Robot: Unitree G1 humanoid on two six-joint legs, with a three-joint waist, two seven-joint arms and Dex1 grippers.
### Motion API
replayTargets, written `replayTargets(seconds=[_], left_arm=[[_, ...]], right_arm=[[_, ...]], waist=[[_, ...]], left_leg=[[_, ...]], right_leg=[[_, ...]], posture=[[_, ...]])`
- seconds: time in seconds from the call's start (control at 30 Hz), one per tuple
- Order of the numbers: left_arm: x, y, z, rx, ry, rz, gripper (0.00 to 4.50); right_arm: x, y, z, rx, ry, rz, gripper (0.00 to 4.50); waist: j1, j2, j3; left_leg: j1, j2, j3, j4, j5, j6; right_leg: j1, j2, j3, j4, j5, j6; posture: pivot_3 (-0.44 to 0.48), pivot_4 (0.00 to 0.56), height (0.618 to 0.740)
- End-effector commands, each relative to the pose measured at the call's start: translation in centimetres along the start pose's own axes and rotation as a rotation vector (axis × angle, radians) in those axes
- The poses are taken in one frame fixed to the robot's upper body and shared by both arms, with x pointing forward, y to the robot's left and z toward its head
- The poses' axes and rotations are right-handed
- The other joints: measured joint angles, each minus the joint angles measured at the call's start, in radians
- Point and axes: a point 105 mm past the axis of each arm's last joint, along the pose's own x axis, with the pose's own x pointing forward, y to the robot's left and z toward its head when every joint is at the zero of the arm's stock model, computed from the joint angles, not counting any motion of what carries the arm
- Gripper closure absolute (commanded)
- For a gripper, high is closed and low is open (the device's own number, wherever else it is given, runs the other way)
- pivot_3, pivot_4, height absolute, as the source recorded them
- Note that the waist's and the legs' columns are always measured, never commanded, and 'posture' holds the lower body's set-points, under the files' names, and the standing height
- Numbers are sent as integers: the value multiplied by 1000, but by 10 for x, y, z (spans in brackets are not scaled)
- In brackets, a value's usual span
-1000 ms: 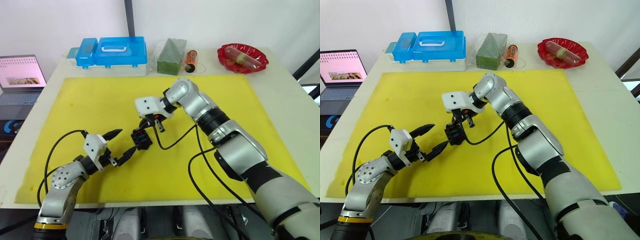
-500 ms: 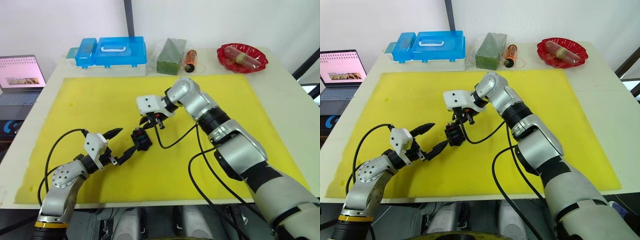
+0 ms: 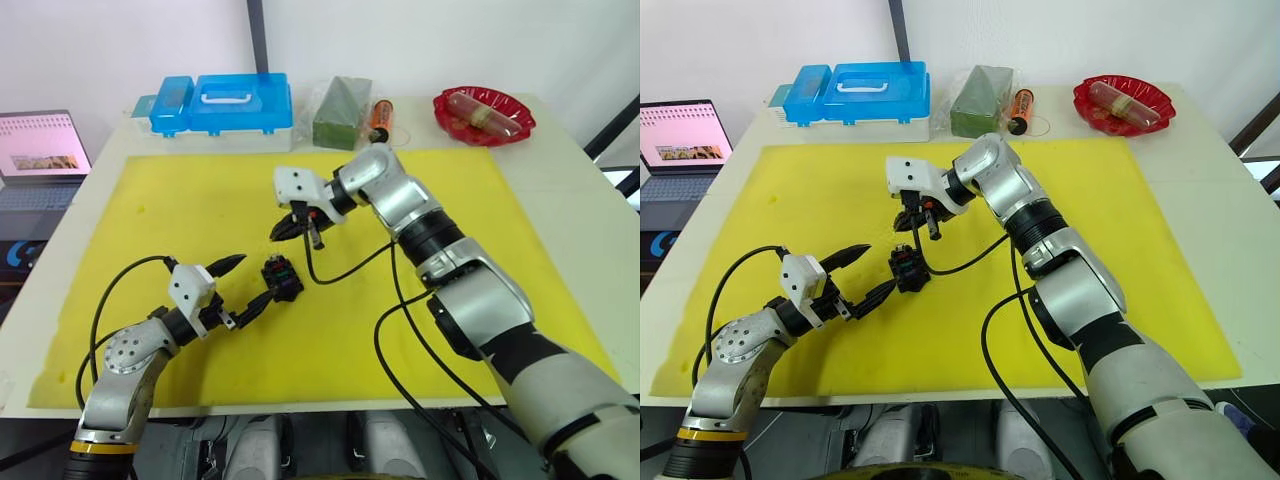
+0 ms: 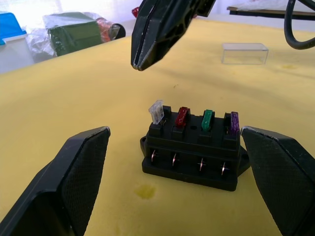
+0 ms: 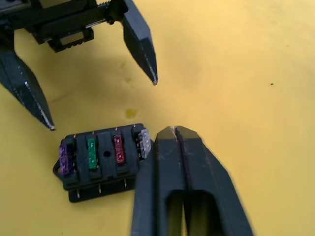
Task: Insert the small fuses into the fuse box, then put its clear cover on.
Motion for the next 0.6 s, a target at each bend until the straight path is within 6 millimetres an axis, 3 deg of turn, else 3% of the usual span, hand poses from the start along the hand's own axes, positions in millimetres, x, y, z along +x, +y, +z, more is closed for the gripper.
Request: replayTargets(seconds=[0.03, 0.6], left_arm=[[1, 3, 9, 32, -23, 2, 0], [0, 3, 9, 32, -13, 5, 0]], right_arm=[[6, 2, 10, -24, -36, -11, 4460], [20, 15, -10, 5, 13, 21, 4460]], waist=[[0, 0, 0], [0, 0, 0]], left_leg=[[0, 0, 0, 0, 0, 0], [0, 0, 0, 0, 0, 0]], right_leg=[[0, 0, 0, 0, 0, 0], [0, 0, -1, 1, 0, 0]], posture=[[0, 150, 740], [0, 150, 740]])
